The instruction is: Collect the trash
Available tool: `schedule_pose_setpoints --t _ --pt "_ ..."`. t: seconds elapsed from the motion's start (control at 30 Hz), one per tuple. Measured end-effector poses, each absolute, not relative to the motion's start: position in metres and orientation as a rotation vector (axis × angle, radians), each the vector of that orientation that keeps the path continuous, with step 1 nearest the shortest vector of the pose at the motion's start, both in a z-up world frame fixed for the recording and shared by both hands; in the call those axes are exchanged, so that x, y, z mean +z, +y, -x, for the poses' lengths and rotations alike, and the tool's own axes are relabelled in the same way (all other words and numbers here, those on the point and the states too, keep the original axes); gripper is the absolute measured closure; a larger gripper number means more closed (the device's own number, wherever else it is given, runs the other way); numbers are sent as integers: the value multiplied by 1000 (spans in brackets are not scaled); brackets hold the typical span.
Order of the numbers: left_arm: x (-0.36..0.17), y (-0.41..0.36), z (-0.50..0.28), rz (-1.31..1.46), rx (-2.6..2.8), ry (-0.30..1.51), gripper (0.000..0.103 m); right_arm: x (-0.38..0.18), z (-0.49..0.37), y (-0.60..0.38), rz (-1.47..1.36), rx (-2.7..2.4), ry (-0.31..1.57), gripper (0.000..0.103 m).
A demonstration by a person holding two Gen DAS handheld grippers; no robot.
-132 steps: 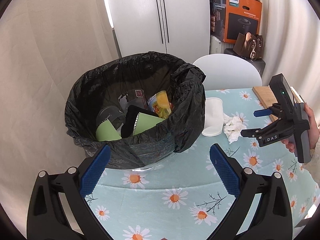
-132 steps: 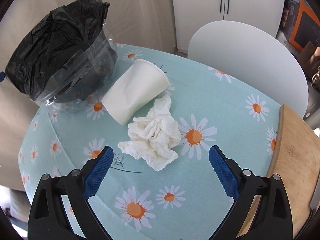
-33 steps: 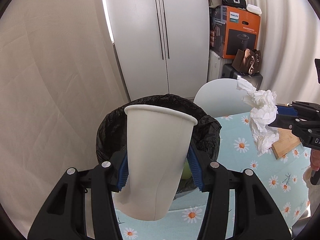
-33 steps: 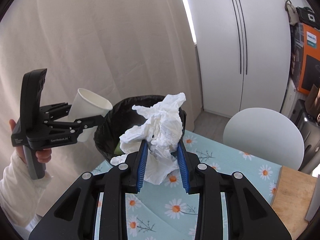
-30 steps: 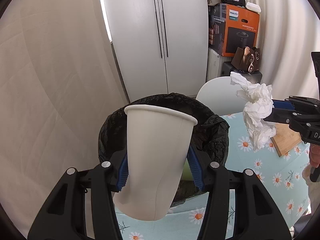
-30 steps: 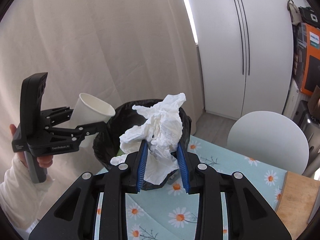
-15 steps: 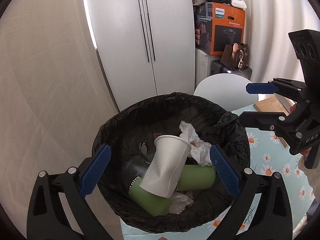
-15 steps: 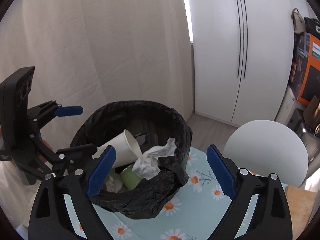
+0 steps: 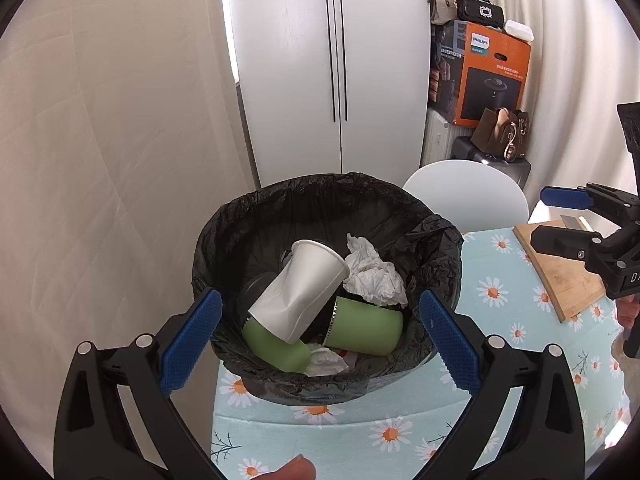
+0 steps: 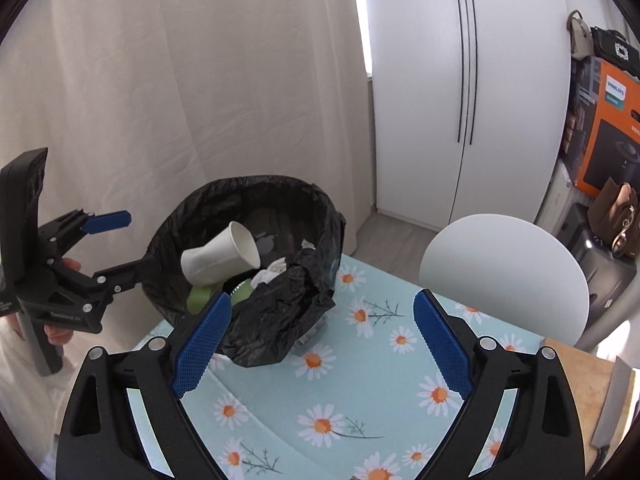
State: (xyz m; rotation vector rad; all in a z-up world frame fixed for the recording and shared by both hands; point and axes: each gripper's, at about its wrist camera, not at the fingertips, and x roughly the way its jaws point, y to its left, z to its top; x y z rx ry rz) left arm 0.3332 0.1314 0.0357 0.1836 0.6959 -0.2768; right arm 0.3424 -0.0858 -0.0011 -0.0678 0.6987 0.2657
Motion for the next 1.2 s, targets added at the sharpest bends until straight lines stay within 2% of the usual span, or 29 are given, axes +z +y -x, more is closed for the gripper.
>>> schedule_pose_setpoints --t 0.6,1.2 --pt "32 88 -215 -128 -144 716 6 1 -237 -139 147 319 718 14" --pt "40 78 -164 -136 -79 719 6 5 -184 -155 177 340 670 14"
